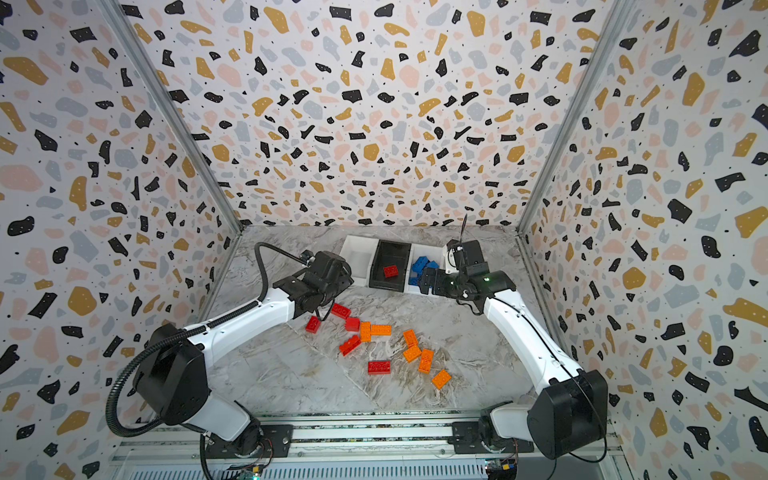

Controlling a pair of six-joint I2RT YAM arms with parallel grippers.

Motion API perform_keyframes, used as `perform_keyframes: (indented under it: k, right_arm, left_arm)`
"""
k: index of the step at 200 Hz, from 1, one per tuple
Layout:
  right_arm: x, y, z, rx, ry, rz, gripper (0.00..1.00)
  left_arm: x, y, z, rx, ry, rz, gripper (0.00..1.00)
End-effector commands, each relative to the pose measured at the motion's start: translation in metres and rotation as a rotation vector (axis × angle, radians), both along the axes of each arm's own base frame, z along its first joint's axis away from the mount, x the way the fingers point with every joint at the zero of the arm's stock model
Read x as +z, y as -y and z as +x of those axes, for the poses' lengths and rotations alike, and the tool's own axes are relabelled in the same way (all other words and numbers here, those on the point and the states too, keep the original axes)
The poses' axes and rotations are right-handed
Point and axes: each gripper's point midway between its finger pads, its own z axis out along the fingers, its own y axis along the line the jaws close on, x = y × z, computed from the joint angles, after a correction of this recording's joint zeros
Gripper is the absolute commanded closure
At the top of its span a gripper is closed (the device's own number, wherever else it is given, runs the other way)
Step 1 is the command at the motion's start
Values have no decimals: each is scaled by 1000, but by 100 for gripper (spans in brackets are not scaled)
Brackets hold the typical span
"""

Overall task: Sort the legos into containers by color
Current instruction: 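Move the left gripper back to the red bricks near the robot, then grasp a red 2x4 brick with the left gripper and lift it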

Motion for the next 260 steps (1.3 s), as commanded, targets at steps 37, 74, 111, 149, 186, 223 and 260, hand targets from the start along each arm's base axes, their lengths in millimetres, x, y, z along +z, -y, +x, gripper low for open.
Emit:
perform_keyframes:
  k: [37, 74, 111, 149, 186, 223, 260]
  right_arm:
    - [13, -5, -15, 58, 54, 29, 1]
    - [14, 5, -25, 25, 65, 18, 1]
    - [17, 14, -28, -4, 74, 4, 1]
    - [18, 19, -22, -24, 77, 3, 1]
    - [18, 21, -12, -37, 76, -3, 1]
    - [18, 17, 1, -38, 75, 12, 1]
    - [19, 13, 13, -35, 76, 14, 1]
  left_arm:
    - [-46, -5, -15, 65, -96, 36, 31]
    - [-70, -9, -10, 58, -148, 120, 28]
    - [-95, -7, -5, 42, -207, 147, 28]
    - [-115, -21, 1, 72, -248, 184, 28]
    - [-128, -24, 3, 43, -299, 225, 38]
    - [-139, -16, -5, -55, -361, 236, 73]
    - [-114, -16, 5, -106, -339, 307, 75]
